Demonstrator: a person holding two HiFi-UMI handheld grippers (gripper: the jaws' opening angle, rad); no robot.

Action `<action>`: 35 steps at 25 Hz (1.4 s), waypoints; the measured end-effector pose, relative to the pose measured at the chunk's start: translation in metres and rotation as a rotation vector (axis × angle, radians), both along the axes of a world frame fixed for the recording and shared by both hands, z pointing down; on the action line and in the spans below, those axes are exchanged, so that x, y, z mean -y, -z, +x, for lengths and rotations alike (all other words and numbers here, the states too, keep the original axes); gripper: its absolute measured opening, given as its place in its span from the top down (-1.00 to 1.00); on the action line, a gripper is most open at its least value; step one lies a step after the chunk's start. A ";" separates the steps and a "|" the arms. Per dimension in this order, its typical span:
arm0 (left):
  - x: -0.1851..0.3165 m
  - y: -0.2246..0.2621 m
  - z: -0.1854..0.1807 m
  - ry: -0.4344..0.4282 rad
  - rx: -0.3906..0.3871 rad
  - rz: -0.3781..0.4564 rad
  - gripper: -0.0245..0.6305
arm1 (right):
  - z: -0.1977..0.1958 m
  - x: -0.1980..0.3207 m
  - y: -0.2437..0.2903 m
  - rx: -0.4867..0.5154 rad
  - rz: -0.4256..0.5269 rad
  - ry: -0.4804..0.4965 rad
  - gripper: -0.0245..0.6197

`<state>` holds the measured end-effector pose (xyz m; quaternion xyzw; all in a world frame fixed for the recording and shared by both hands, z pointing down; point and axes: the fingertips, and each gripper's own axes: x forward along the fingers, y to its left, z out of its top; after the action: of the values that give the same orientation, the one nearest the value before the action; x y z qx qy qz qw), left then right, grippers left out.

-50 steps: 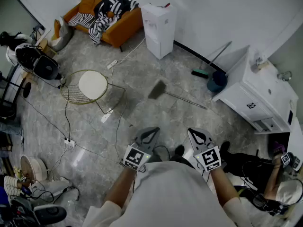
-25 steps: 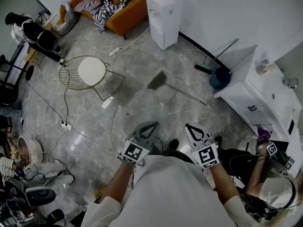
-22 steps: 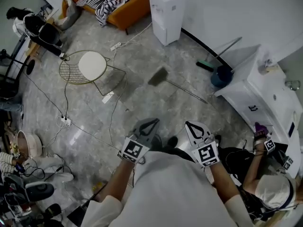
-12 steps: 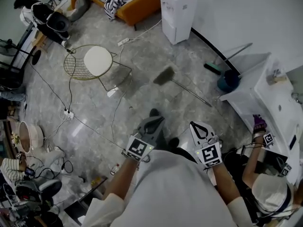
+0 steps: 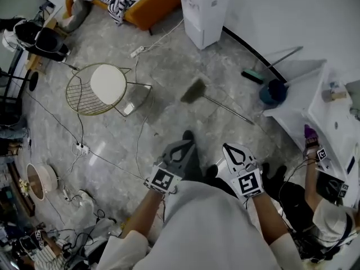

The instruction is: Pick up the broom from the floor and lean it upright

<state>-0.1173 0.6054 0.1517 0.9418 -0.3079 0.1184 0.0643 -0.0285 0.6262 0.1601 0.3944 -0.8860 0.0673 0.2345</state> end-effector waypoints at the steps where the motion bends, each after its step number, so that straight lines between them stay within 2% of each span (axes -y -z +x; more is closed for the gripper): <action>1: 0.013 -0.002 -0.002 -0.011 0.008 -0.004 0.89 | -0.003 0.014 -0.003 0.002 -0.003 -0.008 0.92; 8: 0.106 -0.030 -0.027 -0.081 0.040 -0.027 0.89 | -0.028 0.106 -0.029 -0.010 -0.049 -0.057 0.92; 16: 0.171 -0.065 -0.056 -0.096 0.053 -0.040 0.89 | -0.055 0.164 -0.062 -0.054 -0.086 -0.051 0.92; 21: 0.202 -0.097 -0.068 -0.034 0.052 -0.086 0.89 | -0.071 0.194 -0.089 -0.079 -0.115 -0.010 0.92; 27: 0.229 -0.125 -0.064 0.075 0.058 -0.097 0.89 | -0.069 0.231 -0.122 -0.076 -0.141 0.075 0.92; 35: 0.271 -0.202 -0.059 0.218 0.043 -0.150 0.89 | -0.061 0.287 -0.210 -0.064 -0.204 0.173 0.92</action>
<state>-0.1763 0.3347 0.3542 0.8926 -0.4000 0.1535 0.1406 -0.0891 0.3396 0.3706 0.2926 -0.8972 0.1239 0.3066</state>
